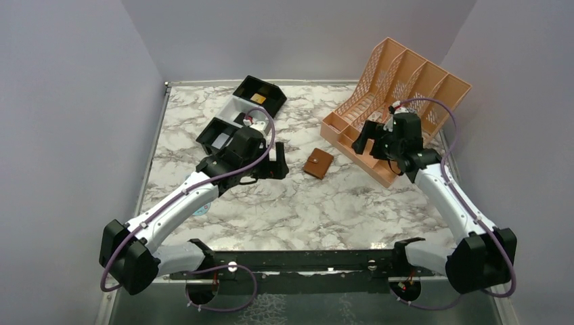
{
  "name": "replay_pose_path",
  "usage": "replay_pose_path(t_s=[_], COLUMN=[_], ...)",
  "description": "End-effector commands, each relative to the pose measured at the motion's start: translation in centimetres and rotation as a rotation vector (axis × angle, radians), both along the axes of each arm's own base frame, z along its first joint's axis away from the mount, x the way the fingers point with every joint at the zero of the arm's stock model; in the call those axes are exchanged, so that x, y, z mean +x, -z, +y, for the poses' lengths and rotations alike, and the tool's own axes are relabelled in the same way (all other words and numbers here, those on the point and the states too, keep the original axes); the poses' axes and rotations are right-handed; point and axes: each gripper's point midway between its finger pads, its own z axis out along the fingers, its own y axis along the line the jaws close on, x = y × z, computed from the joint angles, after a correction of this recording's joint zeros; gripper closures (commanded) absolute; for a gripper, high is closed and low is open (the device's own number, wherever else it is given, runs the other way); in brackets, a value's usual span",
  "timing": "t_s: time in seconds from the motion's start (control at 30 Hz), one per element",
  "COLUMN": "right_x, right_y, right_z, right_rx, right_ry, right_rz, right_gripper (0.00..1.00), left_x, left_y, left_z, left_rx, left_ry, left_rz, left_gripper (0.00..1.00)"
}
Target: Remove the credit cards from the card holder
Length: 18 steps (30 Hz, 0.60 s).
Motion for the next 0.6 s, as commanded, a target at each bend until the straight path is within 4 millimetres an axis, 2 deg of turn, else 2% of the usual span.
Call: replay_pose_path(t_s=[0.0,0.1,0.17,0.23,0.4,0.57], right_x=[2.7,4.3,5.9,7.2,9.0,10.9], right_y=[-2.0,-2.0,-1.8,-1.3,1.1,3.5], right_z=[1.7,4.4,4.9,5.5,9.3,9.8], right_rx=[-0.022,0.025,0.008,-0.04,-0.066,-0.156], right_ry=[-0.138,-0.289,-0.306,-0.316,-0.452,-0.43], right_rz=[-0.035,-0.059,-0.058,-0.054,-0.016,0.016], right_gripper=[0.01,0.01,0.0,0.0,0.01,0.01], left_x=[-0.1,-0.1,-0.1,-0.1,-0.3,-0.5], left_y=[1.5,1.8,1.7,1.6,1.5,1.1], left_z=[-0.5,-0.2,-0.1,0.2,1.1,1.6], left_rx=[0.0,0.01,0.015,0.019,0.023,0.019], left_ry=[-0.042,-0.049,-0.053,-0.057,-0.094,-0.102], left_rz=[0.016,0.013,0.004,-0.006,-0.028,-0.044], left_gripper=[0.04,0.04,0.04,0.04,0.03,0.03])
